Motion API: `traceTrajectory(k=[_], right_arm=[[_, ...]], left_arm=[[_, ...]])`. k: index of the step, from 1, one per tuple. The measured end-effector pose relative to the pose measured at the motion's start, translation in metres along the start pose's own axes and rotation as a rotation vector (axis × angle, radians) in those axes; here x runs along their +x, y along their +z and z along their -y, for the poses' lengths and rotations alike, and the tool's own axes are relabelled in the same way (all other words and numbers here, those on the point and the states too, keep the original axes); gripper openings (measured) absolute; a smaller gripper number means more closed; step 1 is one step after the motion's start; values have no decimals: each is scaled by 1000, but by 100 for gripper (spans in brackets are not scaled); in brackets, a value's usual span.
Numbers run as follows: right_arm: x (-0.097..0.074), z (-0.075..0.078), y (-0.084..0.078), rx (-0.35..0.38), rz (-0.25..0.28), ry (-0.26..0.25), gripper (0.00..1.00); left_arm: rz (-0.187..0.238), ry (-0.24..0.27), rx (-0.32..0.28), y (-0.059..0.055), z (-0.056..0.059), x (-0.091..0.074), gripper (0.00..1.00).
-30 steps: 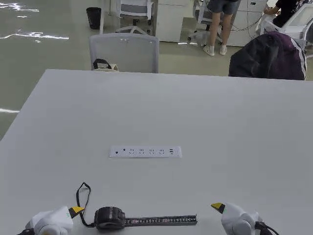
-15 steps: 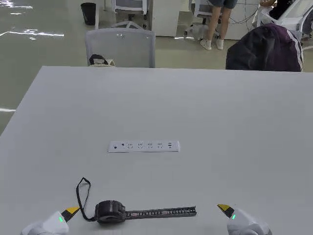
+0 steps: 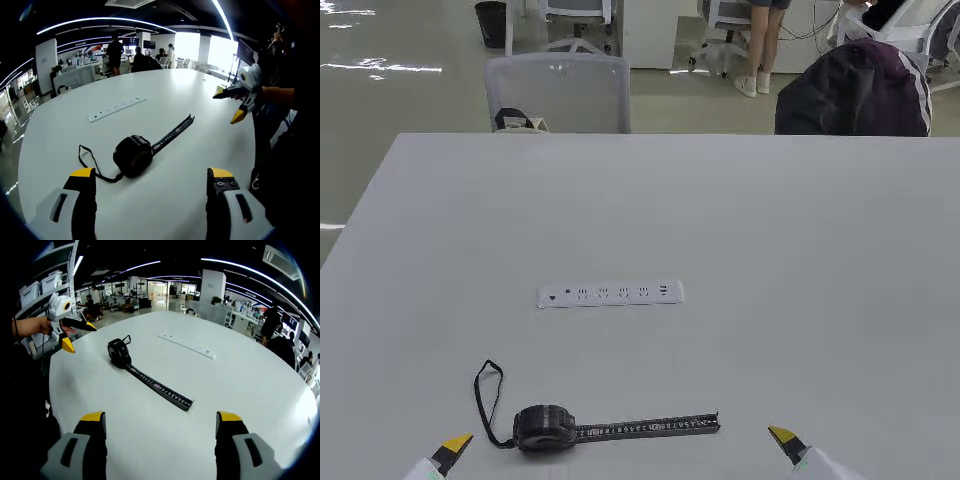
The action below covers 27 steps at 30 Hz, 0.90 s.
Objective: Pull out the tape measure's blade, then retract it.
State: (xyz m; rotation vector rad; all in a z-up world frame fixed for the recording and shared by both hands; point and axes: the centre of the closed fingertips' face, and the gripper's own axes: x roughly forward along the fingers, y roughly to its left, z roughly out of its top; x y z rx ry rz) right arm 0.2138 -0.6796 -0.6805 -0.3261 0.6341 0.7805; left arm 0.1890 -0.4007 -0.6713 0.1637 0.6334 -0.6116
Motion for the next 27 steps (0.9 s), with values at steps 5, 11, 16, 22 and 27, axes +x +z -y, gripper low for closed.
traceTrajectory(k=[5, 11, 16, 22, 27], right_arm=[[-4, -7, 2, 41, 26, -9, 94], [-8, -15, 4, 90, 65, -16, 98], [-8, -27, 4, 89, 86, 4, 99], [-9, -33, 6, 120, 108, 10, 100], [-8, -37, 10, 141, 129, 12, 100]], left_arm=[[16, 27, -15, 2, 7, -5, 95], [19, 46, -29, -2, 13, -9, 99], [34, 56, -19, 0, 20, -9, 99], [48, 49, -39, -1, 22, -8, 99], [53, 57, -38, -1, 20, -9, 99]])
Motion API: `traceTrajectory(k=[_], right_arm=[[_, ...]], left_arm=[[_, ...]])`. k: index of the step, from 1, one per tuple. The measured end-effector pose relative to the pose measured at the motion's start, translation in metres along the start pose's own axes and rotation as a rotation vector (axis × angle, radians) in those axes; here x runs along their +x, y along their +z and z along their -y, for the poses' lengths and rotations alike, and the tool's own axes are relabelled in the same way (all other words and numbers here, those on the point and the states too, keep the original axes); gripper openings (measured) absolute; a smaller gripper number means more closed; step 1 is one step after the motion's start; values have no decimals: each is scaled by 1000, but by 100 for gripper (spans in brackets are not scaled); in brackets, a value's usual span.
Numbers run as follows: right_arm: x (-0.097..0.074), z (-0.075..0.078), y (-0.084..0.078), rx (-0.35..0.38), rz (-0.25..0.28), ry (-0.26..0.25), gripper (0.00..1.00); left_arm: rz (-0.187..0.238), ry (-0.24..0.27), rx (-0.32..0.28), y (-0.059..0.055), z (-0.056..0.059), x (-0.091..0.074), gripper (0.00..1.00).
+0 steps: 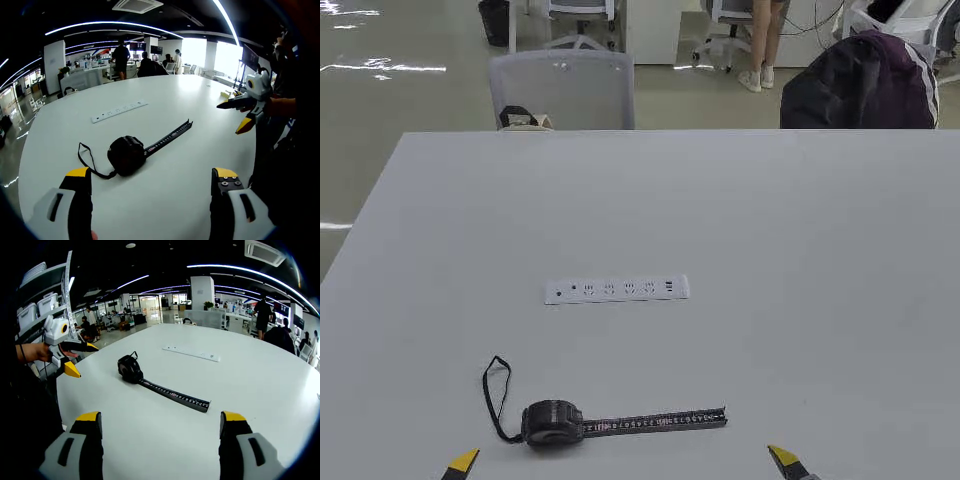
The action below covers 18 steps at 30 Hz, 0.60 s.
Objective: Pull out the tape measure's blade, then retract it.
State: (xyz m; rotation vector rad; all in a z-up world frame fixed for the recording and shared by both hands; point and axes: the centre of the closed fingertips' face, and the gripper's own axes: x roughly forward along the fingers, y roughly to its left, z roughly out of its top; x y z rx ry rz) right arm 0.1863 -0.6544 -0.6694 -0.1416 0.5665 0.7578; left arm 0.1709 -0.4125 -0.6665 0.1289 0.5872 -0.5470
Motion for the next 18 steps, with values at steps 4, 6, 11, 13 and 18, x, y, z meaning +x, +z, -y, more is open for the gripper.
traceTrajectory(k=[4, 6, 11, 13, 18], right_arm=[[0, -1, 2, 12, 11, 0, 100], [0, 0, 2, 8, 10, -2, 100], [-1, 0, 5, 14, 19, -3, 100], [-1, 0, 5, 16, 22, -5, 100], [-2, 0, 6, 17, 22, -5, 100]], left_arm=[[18, 6, -13, 4, -3, -1, 99], [18, 4, -9, 5, -3, -1, 99], [20, 4, -13, 5, -3, -2, 99], [22, 7, -16, 5, -3, -2, 99], [28, 8, -31, 4, -3, -2, 99]])
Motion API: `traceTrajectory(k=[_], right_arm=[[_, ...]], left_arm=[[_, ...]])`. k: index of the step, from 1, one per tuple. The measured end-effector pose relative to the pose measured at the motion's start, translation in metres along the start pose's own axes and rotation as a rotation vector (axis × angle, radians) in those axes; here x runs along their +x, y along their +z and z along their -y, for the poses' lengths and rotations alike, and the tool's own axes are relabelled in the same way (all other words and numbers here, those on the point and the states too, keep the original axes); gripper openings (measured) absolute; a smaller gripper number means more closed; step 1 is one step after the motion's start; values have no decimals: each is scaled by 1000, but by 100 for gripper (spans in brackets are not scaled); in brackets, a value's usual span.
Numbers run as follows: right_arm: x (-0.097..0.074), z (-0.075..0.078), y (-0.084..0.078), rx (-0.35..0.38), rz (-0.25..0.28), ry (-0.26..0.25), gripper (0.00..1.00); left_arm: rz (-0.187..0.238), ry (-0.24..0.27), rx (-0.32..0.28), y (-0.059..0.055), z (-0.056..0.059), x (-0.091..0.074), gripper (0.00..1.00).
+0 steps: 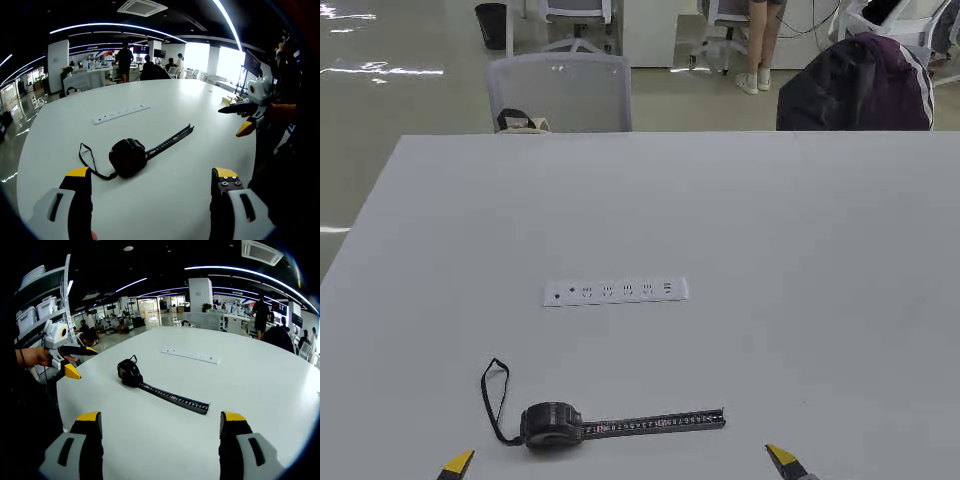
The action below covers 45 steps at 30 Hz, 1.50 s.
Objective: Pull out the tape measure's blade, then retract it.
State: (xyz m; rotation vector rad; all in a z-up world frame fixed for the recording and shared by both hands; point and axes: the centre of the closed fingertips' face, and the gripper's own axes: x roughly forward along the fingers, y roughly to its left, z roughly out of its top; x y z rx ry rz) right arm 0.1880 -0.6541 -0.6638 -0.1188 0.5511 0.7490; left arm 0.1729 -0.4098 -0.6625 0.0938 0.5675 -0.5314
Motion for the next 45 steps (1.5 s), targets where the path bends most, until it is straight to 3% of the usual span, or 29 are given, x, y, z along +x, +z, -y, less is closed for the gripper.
traceTrajectory(k=[13, 33, 40, 45], right_arm=[[-3, 8, 0, 8, 0, -16, 100], [1, 8, -3, 19, -5, -14, 98], [4, 9, -2, 18, -5, -14, 98], [7, 11, -4, 11, -13, -8, 97]], left_arm=[[16, -1, -14, 5, -1, 1, 99], [13, 2, -6, 7, -1, 9, 99], [13, 71, -34, 10, -9, 16, 97], [18, 178, -115, 12, -21, 20, 92]])
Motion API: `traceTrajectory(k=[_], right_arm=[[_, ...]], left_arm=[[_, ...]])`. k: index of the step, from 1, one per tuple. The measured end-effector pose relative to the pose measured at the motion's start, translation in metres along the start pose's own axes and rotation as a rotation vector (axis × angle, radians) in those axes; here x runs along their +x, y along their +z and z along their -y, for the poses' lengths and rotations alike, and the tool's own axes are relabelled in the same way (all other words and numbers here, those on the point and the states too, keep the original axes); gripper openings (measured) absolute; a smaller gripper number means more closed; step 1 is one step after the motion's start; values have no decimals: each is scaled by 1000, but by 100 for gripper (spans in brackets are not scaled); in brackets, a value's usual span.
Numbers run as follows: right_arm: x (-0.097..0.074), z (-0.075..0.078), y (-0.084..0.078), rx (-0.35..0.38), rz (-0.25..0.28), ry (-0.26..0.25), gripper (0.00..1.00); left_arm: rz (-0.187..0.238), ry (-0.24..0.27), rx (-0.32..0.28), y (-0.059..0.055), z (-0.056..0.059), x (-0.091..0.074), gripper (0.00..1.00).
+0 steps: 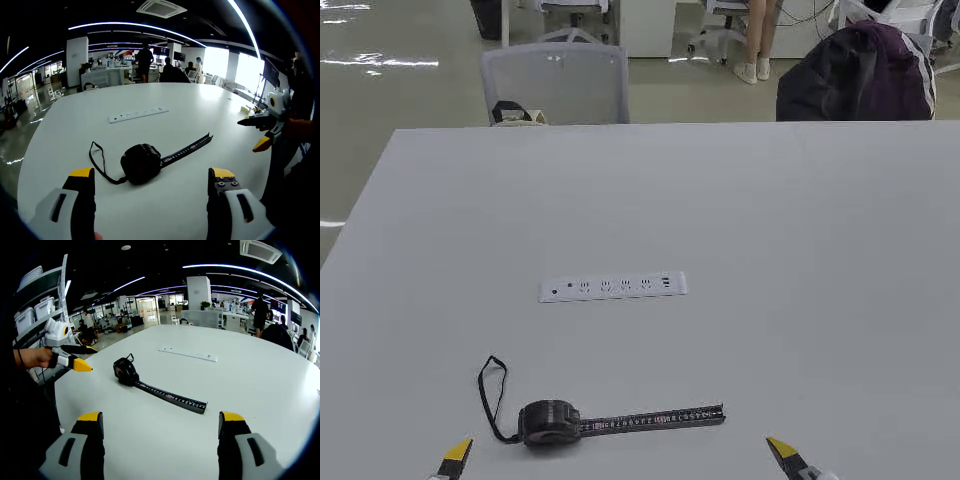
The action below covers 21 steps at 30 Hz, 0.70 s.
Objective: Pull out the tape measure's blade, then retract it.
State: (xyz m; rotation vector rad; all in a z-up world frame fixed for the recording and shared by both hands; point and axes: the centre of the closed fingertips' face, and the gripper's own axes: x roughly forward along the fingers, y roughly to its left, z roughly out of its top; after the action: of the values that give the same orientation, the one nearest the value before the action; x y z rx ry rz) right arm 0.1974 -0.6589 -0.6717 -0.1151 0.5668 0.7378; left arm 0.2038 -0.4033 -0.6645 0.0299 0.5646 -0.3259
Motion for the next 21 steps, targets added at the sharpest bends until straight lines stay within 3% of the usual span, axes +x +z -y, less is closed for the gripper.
traceTrajectory(k=[9, 15, 21], right_arm=[[5, 8, -2, -16, -2, 15, 94], [10, 11, -1, -39, 1, 36, 90], [17, 16, -6, -102, -16, 84, 85]], left_arm=[[-17, 91, -25, 3, -3, 9, 95], [-33, 157, -26, -1, -5, 18, 96], [-28, 221, -83, -4, -3, 26, 98]])
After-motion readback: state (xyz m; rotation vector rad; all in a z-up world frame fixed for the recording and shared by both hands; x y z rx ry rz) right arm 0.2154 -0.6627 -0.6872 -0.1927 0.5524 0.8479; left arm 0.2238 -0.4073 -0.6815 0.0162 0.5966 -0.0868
